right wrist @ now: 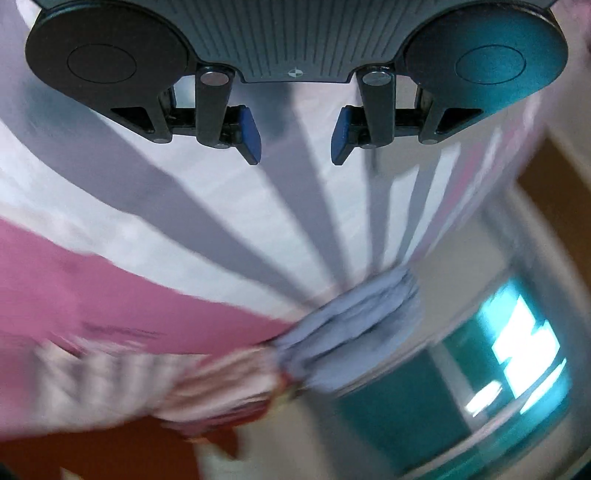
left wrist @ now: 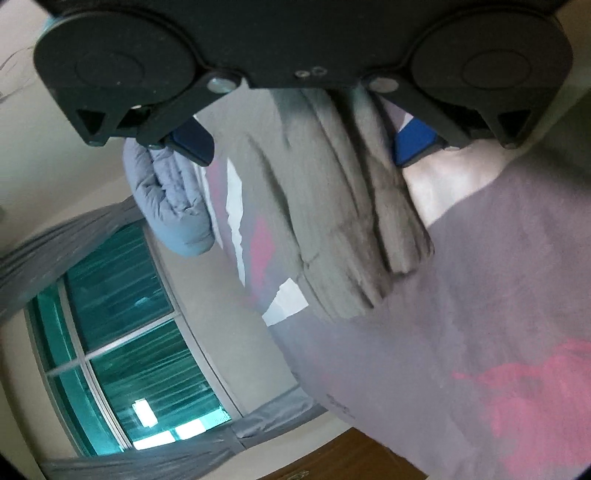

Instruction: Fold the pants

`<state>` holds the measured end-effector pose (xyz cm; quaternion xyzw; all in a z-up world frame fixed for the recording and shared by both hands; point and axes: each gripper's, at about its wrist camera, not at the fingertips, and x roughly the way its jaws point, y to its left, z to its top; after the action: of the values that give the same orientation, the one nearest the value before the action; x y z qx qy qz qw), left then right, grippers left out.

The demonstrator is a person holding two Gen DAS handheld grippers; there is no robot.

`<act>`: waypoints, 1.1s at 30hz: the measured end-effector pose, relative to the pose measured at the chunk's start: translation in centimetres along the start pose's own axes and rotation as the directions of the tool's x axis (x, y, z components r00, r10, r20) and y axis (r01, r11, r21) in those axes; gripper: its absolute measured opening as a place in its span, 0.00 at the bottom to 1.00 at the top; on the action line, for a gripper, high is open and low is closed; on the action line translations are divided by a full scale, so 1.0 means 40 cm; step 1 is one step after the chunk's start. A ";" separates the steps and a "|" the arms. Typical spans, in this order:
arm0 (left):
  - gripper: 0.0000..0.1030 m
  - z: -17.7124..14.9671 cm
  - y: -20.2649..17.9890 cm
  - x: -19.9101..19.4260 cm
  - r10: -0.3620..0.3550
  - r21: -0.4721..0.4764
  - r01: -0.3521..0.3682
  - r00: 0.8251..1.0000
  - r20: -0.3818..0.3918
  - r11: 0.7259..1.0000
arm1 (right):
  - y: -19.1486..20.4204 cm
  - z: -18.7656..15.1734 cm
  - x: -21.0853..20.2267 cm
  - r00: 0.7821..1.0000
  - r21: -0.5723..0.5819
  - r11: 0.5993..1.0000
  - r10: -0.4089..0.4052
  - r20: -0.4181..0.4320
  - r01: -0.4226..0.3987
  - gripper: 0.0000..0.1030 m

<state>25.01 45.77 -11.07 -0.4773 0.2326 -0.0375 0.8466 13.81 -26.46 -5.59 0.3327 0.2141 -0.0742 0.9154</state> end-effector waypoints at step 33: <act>0.30 0.008 0.010 0.038 0.028 0.113 -0.034 0.998 0.054 0.993 | 0.111 -0.032 -0.029 0.998 -0.171 0.984 -0.032 0.050 0.040 0.73</act>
<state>26.44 45.82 -11.78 -0.4252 0.2152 -0.0250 0.8788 13.56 -22.25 -3.40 0.2468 0.2039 -0.0797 0.9440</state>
